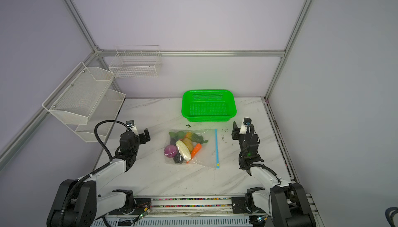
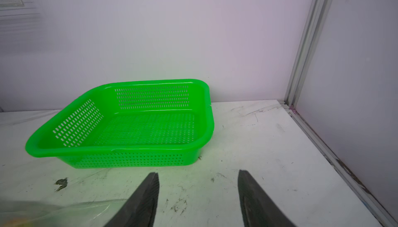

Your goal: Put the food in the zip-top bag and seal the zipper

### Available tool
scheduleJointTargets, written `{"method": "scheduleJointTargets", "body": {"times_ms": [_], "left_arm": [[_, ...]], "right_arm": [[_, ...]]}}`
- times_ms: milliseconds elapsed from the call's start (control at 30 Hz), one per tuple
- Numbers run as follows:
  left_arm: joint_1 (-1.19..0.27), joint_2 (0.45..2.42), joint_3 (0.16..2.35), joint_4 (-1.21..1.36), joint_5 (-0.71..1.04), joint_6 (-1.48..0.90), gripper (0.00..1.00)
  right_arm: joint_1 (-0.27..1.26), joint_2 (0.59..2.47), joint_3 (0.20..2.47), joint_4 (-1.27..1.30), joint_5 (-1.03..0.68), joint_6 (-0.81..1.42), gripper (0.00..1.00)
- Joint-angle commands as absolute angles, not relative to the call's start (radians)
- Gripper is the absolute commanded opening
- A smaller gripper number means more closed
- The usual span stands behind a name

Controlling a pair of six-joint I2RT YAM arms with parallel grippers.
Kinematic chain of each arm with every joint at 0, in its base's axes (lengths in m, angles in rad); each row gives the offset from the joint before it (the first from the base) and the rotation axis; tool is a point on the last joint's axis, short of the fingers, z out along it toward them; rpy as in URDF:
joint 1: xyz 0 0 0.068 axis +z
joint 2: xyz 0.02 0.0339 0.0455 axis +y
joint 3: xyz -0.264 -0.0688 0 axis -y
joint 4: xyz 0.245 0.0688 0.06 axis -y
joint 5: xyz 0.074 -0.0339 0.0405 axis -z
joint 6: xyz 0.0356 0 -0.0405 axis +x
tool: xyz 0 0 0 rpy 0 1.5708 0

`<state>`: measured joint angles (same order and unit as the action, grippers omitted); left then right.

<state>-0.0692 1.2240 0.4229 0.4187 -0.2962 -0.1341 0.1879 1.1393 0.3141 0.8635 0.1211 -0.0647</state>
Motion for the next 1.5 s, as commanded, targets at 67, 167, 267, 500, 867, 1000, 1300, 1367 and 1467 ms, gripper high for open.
{"method": "scheduleJointTargets", "body": {"times_ms": [67,167,267,500,867,1000,1300,1367,1467], "left_arm": [[-0.05,1.301,0.396,0.601,-0.305,-0.095,1.0],[-0.036,1.346,0.406,0.655,-0.287,-0.078,1.0],[-0.024,1.378,0.421,0.683,-0.27,-0.049,1.0],[0.021,1.451,0.414,0.749,-0.197,-0.065,1.0],[0.029,1.528,0.394,0.849,-0.216,-0.082,1.0],[0.028,1.545,0.384,0.895,-0.218,-0.068,1.0],[0.026,1.58,0.367,0.98,-0.215,-0.057,1.0],[0.026,1.582,0.371,0.975,-0.216,-0.054,1.0],[0.026,1.579,0.37,0.975,-0.216,-0.055,1.0]], "right_arm": [[0.178,1.299,0.303,1.189,0.232,-0.156,0.62],[0.167,1.388,0.302,1.289,0.206,-0.153,0.62],[0.158,1.478,0.32,1.372,0.182,-0.147,0.61],[0.138,1.653,0.363,1.469,0.136,-0.112,0.59],[0.112,1.784,0.385,1.543,0.122,-0.071,0.6],[0.1,1.789,0.444,1.438,0.112,-0.051,0.8],[0.095,1.792,0.494,1.337,0.109,-0.071,0.97],[0.095,1.793,0.497,1.33,0.107,-0.072,0.97],[0.095,1.796,0.499,1.33,0.104,-0.07,0.97]]}}
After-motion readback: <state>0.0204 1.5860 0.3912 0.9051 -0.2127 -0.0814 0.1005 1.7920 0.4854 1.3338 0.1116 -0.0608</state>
